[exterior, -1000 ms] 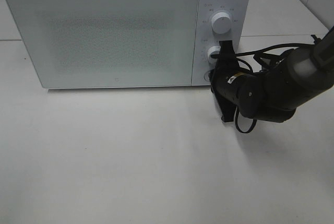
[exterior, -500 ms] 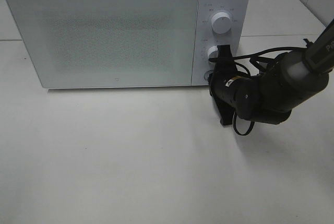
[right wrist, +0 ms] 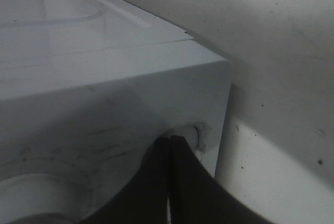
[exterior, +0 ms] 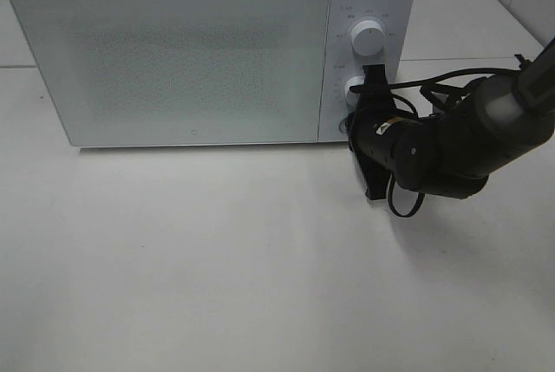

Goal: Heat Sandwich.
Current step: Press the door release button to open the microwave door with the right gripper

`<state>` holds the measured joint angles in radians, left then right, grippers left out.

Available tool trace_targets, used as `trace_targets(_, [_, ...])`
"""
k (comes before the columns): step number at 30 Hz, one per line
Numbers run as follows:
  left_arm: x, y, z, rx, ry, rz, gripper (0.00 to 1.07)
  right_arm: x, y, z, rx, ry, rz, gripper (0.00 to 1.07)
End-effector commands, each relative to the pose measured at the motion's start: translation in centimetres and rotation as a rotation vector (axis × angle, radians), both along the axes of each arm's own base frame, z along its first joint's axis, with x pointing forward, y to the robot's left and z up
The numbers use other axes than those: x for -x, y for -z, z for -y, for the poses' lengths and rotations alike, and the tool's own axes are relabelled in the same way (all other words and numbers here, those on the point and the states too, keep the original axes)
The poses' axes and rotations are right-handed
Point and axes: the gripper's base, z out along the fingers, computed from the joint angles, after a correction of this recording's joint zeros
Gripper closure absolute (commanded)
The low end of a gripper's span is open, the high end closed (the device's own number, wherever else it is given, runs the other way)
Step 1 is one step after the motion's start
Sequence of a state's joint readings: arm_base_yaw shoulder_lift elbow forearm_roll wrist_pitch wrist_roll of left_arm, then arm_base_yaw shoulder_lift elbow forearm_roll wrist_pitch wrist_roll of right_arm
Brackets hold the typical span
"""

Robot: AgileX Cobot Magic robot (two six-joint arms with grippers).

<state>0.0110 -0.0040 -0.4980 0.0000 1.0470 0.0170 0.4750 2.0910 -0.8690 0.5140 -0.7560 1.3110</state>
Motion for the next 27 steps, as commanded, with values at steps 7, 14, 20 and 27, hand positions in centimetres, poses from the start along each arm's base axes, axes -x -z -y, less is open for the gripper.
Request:
trace_targets(7, [0.2, 0.0, 0.0, 0.0, -0.001, 0.027, 0.09, -1.8, -2.5, 0.3, -0.019, 0.062, 0.273, 1.07])
trace_targets(14, [0.2, 0.0, 0.0, 0.0, -0.001, 0.027, 0.09, -3.5, -4.0, -0.2, -0.026, 0.091, 0.451, 1.07])
trace_targets(20, [0.2, 0.0, 0.0, 0.0, -0.001, 0.027, 0.09, -4.7, -4.3, -0.6, -0.006, 0.101, 0.48, 1.07])
trace_targets(27, [0.2, 0.0, 0.0, 0.0, -0.001, 0.027, 0.09, -4.9, -4.2, -0.6, -0.006, 0.115, 0.462, 1.07])
